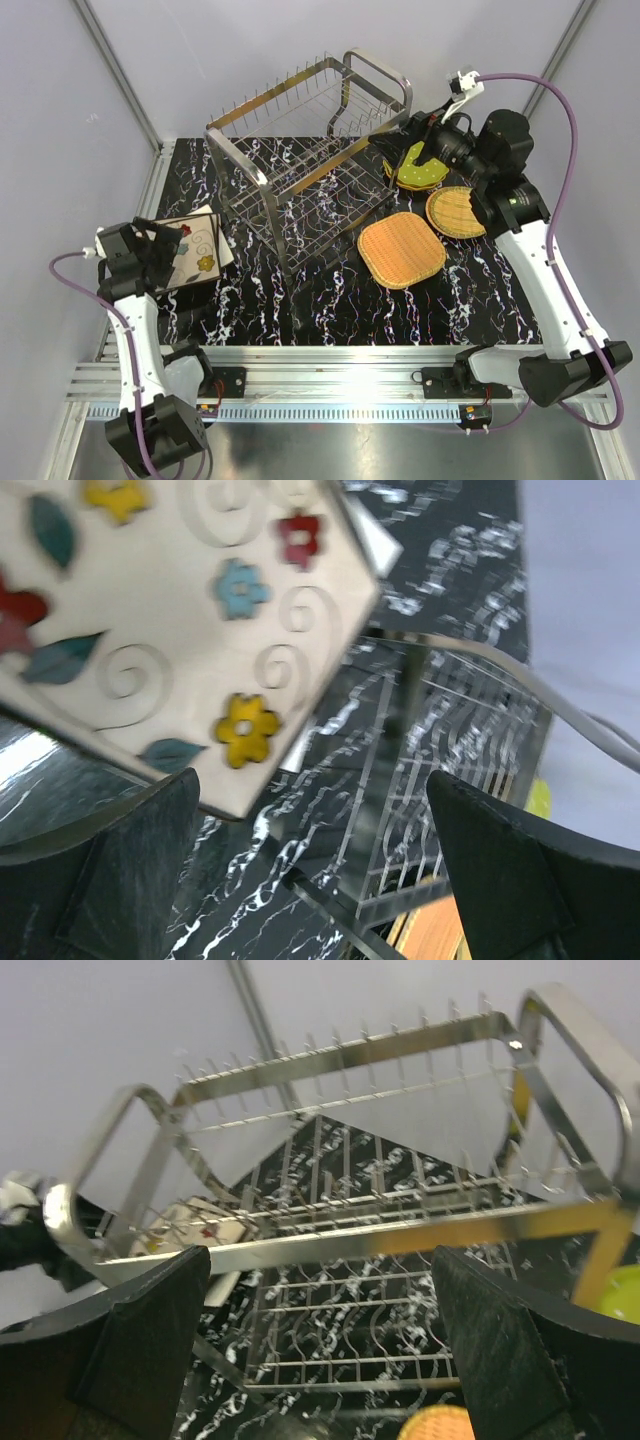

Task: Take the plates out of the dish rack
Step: Place the plate on the table

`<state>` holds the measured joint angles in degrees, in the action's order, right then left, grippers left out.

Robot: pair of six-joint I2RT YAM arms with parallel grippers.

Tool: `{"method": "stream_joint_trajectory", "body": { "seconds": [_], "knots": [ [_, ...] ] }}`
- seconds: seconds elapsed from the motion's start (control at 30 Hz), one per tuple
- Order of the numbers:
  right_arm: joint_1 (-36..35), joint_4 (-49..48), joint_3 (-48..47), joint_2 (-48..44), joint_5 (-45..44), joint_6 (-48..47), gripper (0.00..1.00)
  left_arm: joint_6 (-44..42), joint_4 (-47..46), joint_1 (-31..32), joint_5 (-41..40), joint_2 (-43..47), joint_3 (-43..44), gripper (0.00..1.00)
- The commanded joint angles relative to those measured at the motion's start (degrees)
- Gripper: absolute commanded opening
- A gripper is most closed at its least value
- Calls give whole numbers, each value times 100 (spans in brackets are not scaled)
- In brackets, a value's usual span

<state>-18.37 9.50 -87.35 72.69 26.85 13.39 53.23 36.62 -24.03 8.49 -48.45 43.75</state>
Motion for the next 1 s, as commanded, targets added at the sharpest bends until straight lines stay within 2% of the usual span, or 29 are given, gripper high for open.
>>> {"method": "stream_joint_trajectory", "body": {
  "seconds": [0.0,0.2,0.27,0.47,0.67,0.77,0.83,0.93,0.97],
  "knots": [
    [132,754,-213,-272,-672,-688,100,-550,-427,144,521,142,625,99],
    [465,1457,-195,-316,-1480,-1101,100,-1341,-753,443,1066,98,1275,99],
    [580,1598,-168,-290,-2041,-1154,100,-1622,-762,522,1076,116,1452,99],
    [633,1687,122,-185,-3545,-1216,100,-2378,-534,689,795,195,2137,99],
    [633,1933,78,175,-4776,-1216,100,-3301,-130,891,40,423,2585,99],
    [633,1960,60,264,-5067,-1277,100,-3731,-198,1032,-488,695,2508,99],
    [642,1802,165,202,-5111,-1312,100,-4056,-566,1085,-752,950,2315,99],
    [633,1678,254,158,-5216,-1312,100,-4513,-1137,1076,-980,1678,1648,99],
    [633,1661,271,150,-5242,-1312,100,-4636,-1583,1085,-990,1898,1272,99]
  ]
}}
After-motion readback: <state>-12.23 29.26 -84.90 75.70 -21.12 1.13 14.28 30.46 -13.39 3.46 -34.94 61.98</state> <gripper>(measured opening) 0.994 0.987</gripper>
